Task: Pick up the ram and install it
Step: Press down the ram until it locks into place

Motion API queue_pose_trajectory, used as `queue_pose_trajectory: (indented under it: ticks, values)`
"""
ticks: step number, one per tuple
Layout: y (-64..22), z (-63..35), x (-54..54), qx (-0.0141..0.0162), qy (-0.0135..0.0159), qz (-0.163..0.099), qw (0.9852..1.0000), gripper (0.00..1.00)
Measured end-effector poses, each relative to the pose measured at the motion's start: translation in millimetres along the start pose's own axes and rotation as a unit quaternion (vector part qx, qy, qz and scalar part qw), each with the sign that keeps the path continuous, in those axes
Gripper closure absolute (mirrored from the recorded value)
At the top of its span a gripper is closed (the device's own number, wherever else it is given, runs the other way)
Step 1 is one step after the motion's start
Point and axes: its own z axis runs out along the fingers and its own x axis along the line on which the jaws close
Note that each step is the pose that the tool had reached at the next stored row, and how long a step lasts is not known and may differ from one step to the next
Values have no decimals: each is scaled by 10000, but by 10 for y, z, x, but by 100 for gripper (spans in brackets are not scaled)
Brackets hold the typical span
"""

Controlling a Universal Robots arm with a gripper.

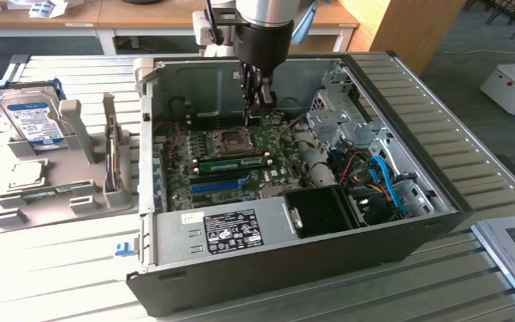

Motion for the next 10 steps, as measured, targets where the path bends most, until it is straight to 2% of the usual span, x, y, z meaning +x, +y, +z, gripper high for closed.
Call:
queue_pose_trajectory:
  ticks: [8,10]
  values:
    - [0,0,0,0,0,0,10000,76]
    - [0,0,0,0,0,0,10000,89]
